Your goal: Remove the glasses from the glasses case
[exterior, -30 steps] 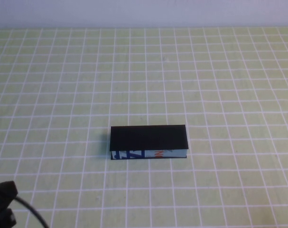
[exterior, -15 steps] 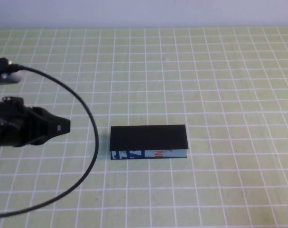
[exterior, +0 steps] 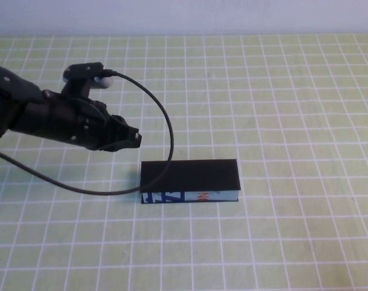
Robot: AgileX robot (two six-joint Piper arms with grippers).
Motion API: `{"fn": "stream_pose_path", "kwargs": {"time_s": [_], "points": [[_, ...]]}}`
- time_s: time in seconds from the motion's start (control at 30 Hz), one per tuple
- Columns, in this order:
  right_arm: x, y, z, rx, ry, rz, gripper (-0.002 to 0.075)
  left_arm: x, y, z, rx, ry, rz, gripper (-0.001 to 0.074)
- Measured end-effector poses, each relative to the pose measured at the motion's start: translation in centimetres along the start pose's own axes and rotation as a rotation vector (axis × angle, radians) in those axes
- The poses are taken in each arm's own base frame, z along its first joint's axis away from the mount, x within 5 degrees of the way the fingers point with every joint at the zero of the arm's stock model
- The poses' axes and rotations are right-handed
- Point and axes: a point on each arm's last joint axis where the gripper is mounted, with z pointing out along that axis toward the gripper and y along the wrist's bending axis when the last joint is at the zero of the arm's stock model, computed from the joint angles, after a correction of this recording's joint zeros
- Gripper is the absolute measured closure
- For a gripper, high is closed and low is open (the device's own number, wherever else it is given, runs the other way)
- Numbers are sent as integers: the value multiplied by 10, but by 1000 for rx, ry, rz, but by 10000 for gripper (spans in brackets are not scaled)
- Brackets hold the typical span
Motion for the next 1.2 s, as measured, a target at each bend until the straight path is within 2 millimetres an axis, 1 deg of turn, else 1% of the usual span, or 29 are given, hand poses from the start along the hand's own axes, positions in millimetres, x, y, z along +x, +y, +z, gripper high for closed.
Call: {"fn": "stream_pose_path", "kwargs": {"time_s": [0.13,0.23,0.4,0.47,0.53,0.67,0.73,0.97,1.1,1.2], "points": [[0,0,0,0,0,0,743,-8,16,24,1,19,1,739],[0,0,0,0,0,0,743,-13,24,38,4,26,4,739],[-1,0,0,0,-9,0,743,-18,26,61,48,64,22,739],[-5,1,0,-6,-54,22,743,-17,25,69,75,88,25,739],[-11,2,-1,-22,-124,86,743,-15,27,77,87,107,20,739],[-24,1,-3,-54,-264,292,743,-10,31,83,86,128,12,739],[-29,0,-5,-56,-317,361,743,-9,32,85,86,132,12,739],[-38,-5,-9,-41,-442,447,743,-9,31,85,86,136,16,739],[-39,-6,-9,-53,-446,538,743,-8,32,87,84,143,18,739],[-31,0,-5,-94,-322,591,743,-7,33,87,76,153,9,739]]}}
